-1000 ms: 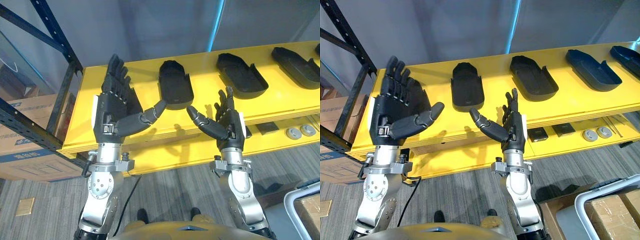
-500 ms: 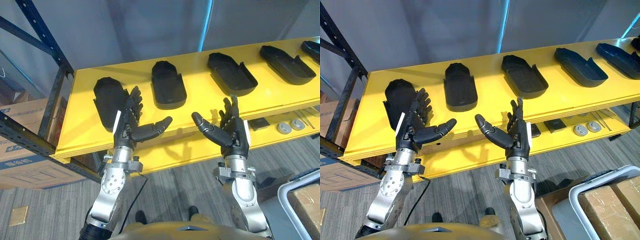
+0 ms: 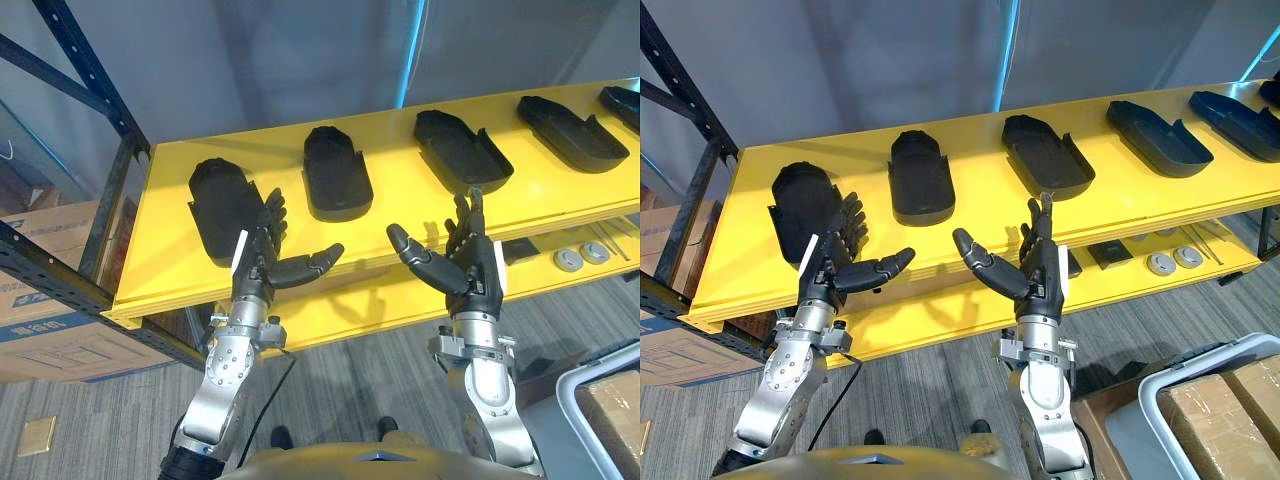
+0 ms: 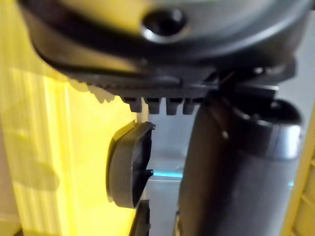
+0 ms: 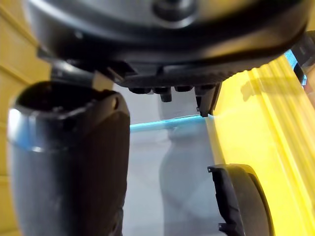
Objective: Walk over and take three plastic housings, then place them on the shelf
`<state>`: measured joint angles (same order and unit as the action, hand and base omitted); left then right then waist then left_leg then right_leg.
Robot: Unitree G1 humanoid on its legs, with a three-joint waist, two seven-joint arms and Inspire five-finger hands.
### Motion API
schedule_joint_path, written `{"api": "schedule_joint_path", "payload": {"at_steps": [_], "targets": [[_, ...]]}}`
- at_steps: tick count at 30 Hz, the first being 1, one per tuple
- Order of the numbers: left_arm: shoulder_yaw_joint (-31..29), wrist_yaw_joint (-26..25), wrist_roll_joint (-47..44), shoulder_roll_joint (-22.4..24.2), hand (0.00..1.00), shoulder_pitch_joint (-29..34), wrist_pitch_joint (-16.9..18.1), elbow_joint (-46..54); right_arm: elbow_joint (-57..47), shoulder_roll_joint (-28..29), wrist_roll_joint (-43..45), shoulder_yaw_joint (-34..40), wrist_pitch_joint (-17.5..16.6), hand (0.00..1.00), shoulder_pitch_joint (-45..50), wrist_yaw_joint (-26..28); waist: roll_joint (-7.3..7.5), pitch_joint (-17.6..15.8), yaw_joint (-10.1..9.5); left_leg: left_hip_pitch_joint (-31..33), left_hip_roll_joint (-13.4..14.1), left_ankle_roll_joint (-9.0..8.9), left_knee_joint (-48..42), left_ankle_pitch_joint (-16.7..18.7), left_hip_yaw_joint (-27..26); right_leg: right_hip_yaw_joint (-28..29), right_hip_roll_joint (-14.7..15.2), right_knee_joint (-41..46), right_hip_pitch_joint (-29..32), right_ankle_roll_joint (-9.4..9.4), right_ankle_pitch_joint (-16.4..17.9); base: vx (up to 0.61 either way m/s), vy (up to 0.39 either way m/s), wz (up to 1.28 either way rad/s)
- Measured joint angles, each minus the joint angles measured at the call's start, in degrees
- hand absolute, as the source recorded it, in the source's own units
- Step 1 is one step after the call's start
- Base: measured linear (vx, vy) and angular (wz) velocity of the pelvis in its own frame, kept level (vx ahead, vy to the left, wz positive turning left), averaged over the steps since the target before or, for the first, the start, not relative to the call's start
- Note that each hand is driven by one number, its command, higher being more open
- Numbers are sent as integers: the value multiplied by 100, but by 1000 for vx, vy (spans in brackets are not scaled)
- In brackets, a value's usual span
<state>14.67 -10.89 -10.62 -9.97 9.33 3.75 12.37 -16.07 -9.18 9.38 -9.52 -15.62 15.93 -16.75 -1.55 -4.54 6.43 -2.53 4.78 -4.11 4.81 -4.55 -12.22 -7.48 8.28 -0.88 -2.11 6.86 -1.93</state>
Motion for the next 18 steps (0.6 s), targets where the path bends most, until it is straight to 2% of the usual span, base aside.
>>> {"api": "schedule_joint_path", "payload": {"at_steps": [6, 10, 18], "targets": [[-1, -69, 7, 7, 100, 1, -174, -173, 0, 0, 0, -1, 0, 100, 1, 2, -41, 26, 2, -7, 0, 0, -1, 0, -3, 4, 0, 3, 0, 0, 0, 0, 0, 0], [-6, -277, 243, 18, 100, 0, -182, -173, 10, 0, -8, -1, 0, 100, 4, 3, -66, 44, 3, -15, 1, 0, 0, 0, -5, 7, 0, 4, -5, -1, 1, 0, 0, 0], [-261, -747, 468, 109, 100, 1, -413, -181, 83, 1, -8, 6, 0, 100, 12, 0, -72, 48, 2, -16, 1, 0, 0, -1, -3, 7, 0, 6, -7, -1, 1, 0, 0, 0]]}}
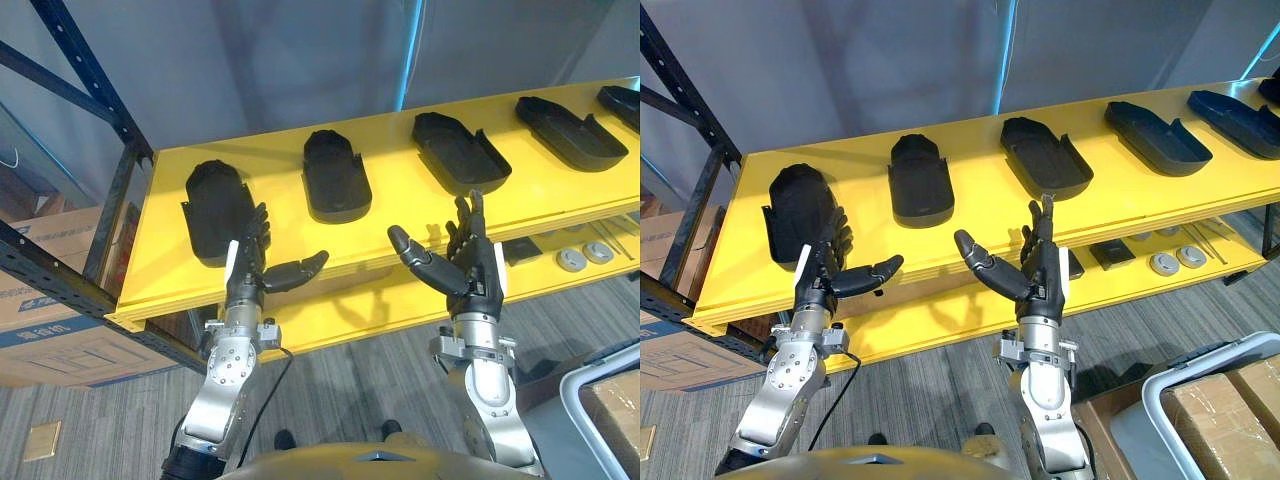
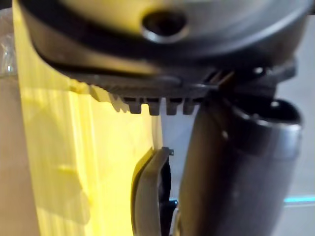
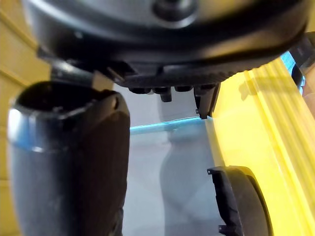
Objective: Walk over and take three plastic housings, then place them on the shelf
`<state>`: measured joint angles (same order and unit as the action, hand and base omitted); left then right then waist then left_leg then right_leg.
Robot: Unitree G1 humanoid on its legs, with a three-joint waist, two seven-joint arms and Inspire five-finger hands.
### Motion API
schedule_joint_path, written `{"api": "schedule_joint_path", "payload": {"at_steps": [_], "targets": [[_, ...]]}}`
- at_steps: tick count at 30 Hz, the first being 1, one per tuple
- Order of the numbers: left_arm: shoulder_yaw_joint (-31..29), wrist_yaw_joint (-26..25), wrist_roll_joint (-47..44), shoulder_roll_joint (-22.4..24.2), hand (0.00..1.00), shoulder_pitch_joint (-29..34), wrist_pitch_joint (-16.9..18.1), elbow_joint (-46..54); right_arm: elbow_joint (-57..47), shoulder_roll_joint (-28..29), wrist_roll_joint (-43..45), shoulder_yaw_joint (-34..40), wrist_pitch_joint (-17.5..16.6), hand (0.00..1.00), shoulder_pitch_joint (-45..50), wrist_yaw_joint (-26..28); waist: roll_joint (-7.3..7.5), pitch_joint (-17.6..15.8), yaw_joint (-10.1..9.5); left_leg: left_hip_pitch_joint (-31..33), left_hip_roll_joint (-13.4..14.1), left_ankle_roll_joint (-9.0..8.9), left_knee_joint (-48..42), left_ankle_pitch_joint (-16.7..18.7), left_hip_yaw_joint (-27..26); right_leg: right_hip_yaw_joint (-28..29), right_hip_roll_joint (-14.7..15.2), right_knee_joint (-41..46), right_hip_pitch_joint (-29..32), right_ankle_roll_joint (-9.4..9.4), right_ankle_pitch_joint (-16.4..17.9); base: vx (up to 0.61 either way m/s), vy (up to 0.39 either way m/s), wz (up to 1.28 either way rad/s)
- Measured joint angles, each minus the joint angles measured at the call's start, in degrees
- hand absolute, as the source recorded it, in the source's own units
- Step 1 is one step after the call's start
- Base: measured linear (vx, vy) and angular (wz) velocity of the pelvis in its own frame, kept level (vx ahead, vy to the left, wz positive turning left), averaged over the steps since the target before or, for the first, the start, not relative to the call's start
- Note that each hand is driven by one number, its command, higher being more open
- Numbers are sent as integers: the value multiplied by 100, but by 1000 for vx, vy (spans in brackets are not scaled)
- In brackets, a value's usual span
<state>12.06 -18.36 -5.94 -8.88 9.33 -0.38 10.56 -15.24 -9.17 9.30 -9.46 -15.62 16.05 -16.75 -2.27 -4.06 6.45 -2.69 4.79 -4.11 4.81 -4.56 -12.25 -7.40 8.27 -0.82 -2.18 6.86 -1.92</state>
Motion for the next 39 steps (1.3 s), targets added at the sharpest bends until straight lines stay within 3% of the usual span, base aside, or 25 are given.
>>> {"api": "schedule_joint_path", "payload": {"at_steps": [6, 15, 18, 20, 23, 30, 34, 39], "targets": [[-155, -341, 4, 13, 100, -4, -24, -50, 1, 22, 0, -1, 0, 100, 0, 2, 0, 0, 0, -6, 0, 0, 0, 0, 3, -1, 0, 0, -6, 0, 0, 0, 0, 0], [-237, -278, -4, 25, 100, -18, -90, -128, 2, 58, 1, -1, 0, 100, 0, 5, 1, 1, -2, -12, 0, 0, 1, 0, 5, -1, 0, 4, -12, -3, 2, 0, 0, 0], [-243, -106, -27, 27, 100, -18, 185, -128, 3, 59, 2, 0, 0, 100, -1, 11, 1, 0, -1, -11, -1, 0, 0, 0, 4, 0, 0, 3, -10, -3, 2, 0, 0, 0], [-241, 76, -52, 60, 100, -19, 675, -105, 3, 62, 2, -1, 0, 100, 0, 27, 1, 0, -2, -11, -1, -1, 0, 0, 4, 0, 0, 3, -10, -3, 2, 0, 0, 0], [-230, 215, -92, 118, 100, -22, 1128, 94, 3, 67, 2, -4, 0, 100, -1, 50, 1, 0, -2, -11, -1, -1, -1, 0, 5, 0, 0, 4, -10, -3, 3, 0, 0, 0], [-234, 244, -297, 109, 100, -27, 2171, 1604, 1, 110, 2, -23, 1, 100, 1, 153, -3, 2, -13, -10, 0, -6, -1, 5, 30, -13, 0, -2, -20, -6, 6, 0, 0, 0], [-326, 162, -319, 109, 100, -19, 2195, 1903, -4, 110, 2, -52, 2, 100, 1, 243, -6, 3, -24, 0, -3, -6, 0, 5, 85, -54, 1, -19, -45, -7, 9, 0, 0, 6], [-482, 1, -557, 138, 100, 293, 1927, 1912, -40, 110, 5, -237, 13, 100, 2, 273, -11, -1, -34, 29, -4, -8, 0, 7, 158, -144, 1, -31, -69, -13, 16, -1, -2, 8]]}}
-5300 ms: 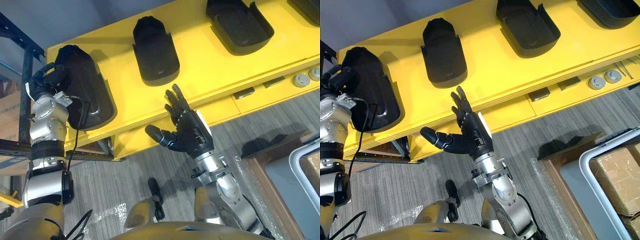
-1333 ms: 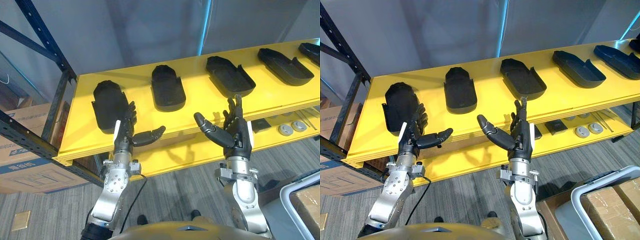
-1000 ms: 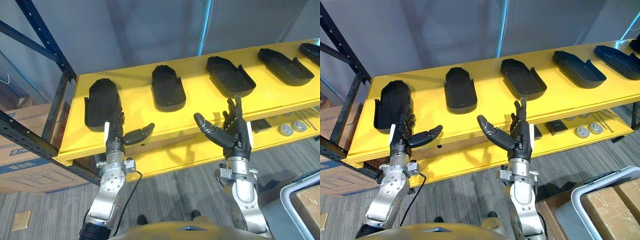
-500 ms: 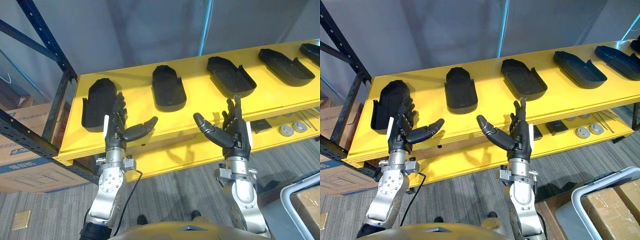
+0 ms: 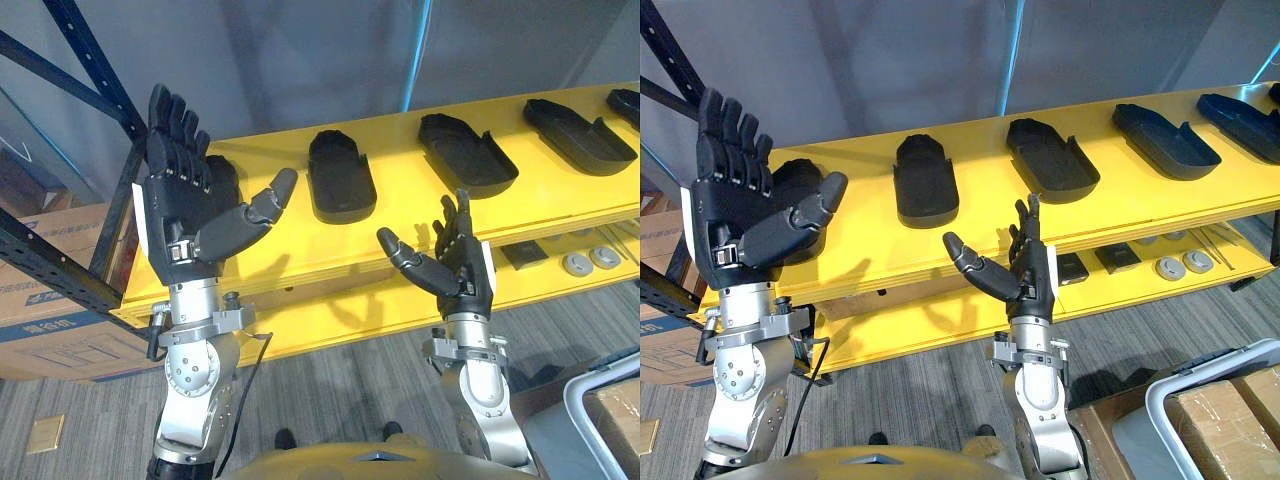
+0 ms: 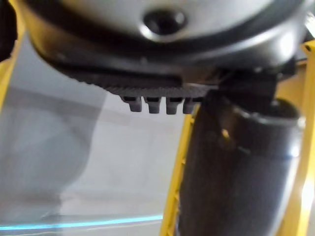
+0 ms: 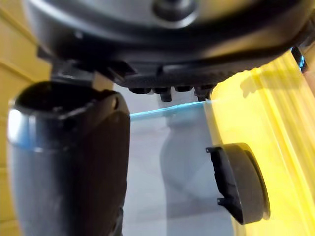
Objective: Walk over and take three plastic housings, then place them on the shelf
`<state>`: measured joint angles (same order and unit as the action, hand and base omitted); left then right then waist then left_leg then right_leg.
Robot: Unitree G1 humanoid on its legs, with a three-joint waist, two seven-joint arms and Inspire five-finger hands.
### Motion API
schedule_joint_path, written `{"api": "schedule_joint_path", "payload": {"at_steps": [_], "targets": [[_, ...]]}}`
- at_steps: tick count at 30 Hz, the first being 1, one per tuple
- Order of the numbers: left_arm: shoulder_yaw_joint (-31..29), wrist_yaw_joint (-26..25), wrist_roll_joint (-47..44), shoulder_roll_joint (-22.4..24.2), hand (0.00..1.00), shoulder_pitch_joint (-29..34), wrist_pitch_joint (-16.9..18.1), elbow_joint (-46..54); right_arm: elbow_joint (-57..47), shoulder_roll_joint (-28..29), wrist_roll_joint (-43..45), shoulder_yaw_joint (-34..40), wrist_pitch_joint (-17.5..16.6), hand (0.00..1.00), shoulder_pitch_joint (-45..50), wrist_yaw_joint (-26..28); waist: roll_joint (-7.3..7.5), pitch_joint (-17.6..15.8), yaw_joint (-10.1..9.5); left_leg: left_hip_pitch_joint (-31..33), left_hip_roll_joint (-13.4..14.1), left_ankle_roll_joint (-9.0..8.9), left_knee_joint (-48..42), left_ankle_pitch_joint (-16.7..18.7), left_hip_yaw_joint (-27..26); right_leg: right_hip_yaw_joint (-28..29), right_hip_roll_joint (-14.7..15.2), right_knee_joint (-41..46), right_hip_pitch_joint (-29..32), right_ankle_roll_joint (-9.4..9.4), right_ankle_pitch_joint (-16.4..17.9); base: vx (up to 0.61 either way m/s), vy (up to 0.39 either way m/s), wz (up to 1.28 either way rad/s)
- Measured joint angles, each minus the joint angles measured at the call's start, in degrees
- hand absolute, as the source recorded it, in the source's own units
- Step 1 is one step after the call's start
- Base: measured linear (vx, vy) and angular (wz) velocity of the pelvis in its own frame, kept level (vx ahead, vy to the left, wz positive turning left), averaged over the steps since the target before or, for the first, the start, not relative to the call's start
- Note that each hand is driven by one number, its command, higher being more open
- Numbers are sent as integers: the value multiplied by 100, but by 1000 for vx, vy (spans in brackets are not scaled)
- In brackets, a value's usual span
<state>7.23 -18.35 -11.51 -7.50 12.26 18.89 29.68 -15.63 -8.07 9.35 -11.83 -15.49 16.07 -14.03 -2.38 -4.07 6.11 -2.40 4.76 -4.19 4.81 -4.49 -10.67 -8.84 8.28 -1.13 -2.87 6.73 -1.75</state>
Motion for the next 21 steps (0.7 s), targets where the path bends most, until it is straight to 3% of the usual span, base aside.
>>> {"api": "schedule_joint_path", "payload": {"at_steps": [9, 16, 21], "targets": [[-554, -424, -34, 245, 100, 687, -1314, -138, 1, -4, 9, -13, 1, 100, -12, 76, 50, -74, -218, 97, -10, -2, -1, -16, 251, -220, 0, 10, -54, -30, 43, -1, -6, 14], [-910, -522, 15, 305, 100, 829, -1746, -345, 2, -3, 44, -19, 30, 100, -22, 152, 107, -112, -280, 88, -17, -3, -1, -15, 313, -294, 16, 126, -56, -37, 145, -13, -5, 6], [-1000, -427, -16, 312, 100, 837, -1927, -567, 22, -7, 350, -14, 269, 100, -17, 621, 111, -127, -278, 77, -13, -3, -1, -15, 307, -288, 15, 128, -55, -40, 149, 0, 0, 0]]}}
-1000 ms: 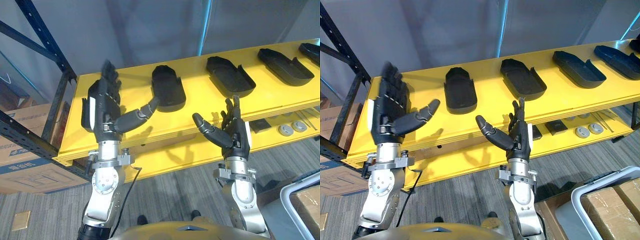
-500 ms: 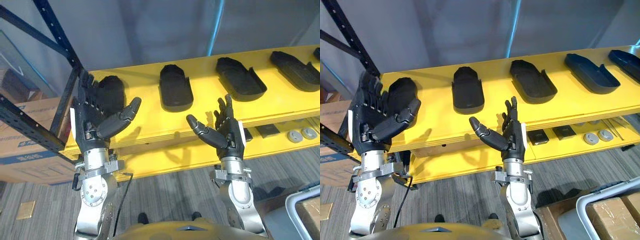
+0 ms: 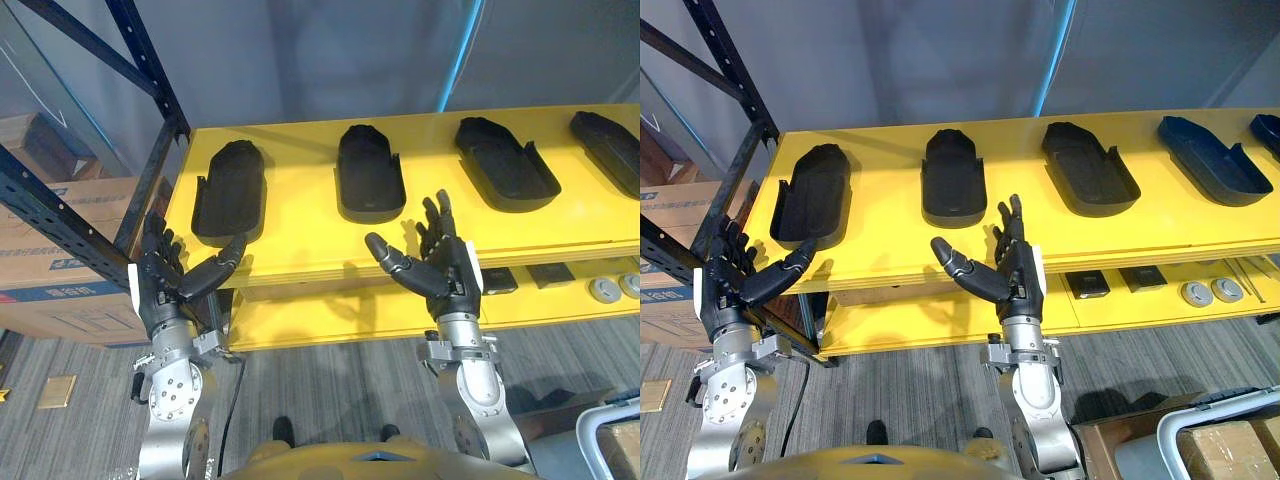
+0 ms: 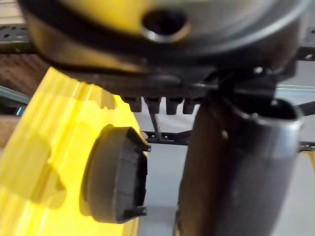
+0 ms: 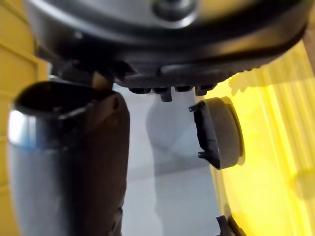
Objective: Walk over and take three plastic housings, then place them on the shelf
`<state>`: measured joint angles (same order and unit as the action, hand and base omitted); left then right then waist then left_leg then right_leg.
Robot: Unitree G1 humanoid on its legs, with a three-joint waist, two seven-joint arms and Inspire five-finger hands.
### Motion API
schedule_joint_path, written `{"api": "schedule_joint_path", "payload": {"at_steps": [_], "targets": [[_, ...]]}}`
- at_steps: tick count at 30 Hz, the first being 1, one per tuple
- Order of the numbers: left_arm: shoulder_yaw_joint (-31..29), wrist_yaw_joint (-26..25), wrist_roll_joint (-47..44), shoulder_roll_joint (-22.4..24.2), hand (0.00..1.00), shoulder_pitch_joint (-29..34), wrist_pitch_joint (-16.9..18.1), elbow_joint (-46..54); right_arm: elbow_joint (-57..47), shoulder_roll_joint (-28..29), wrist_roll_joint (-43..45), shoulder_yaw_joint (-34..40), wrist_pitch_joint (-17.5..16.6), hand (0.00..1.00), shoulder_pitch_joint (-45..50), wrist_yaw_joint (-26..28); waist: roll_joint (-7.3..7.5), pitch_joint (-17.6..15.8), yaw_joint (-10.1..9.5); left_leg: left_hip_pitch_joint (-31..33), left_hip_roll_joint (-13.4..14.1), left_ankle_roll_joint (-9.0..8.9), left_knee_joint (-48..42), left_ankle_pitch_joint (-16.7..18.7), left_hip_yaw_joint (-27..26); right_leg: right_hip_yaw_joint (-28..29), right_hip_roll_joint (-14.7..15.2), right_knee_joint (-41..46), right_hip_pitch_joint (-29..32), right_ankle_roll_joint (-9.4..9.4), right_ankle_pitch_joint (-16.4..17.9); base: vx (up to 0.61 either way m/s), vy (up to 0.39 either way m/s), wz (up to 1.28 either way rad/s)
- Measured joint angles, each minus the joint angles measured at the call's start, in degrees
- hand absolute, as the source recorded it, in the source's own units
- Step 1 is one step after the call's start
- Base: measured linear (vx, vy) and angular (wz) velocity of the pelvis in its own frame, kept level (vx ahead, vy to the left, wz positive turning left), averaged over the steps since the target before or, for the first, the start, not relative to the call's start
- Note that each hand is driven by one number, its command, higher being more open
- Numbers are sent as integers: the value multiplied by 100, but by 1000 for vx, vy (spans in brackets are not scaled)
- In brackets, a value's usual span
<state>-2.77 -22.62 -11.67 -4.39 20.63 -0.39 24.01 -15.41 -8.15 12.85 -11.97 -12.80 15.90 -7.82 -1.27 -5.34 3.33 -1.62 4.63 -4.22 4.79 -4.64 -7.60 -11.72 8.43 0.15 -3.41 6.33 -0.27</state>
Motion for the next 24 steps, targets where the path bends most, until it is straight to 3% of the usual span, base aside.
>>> {"api": "schedule_joint_path", "payload": {"at_steps": [8, 24], "targets": [[-74, 547, -378, 0, 100, 16, -20, -225, 30, -10, 187, 8, 9, 100, 21, 398, 33, -155, -4, -73, 4, -4, 0, 4, -47, 42, 10, 79, -2, -6, 47, -12, -2, -3], [-155, 645, -617, 0, 100, -80, 72, -565, 156, -11, 165, 24, 9, 100, 30, 516, 9, -167, 7, -126, 13, -22, -2, 25, -186, 156, 5, 91, 31, -1, 48, -8, -1, -3]]}}
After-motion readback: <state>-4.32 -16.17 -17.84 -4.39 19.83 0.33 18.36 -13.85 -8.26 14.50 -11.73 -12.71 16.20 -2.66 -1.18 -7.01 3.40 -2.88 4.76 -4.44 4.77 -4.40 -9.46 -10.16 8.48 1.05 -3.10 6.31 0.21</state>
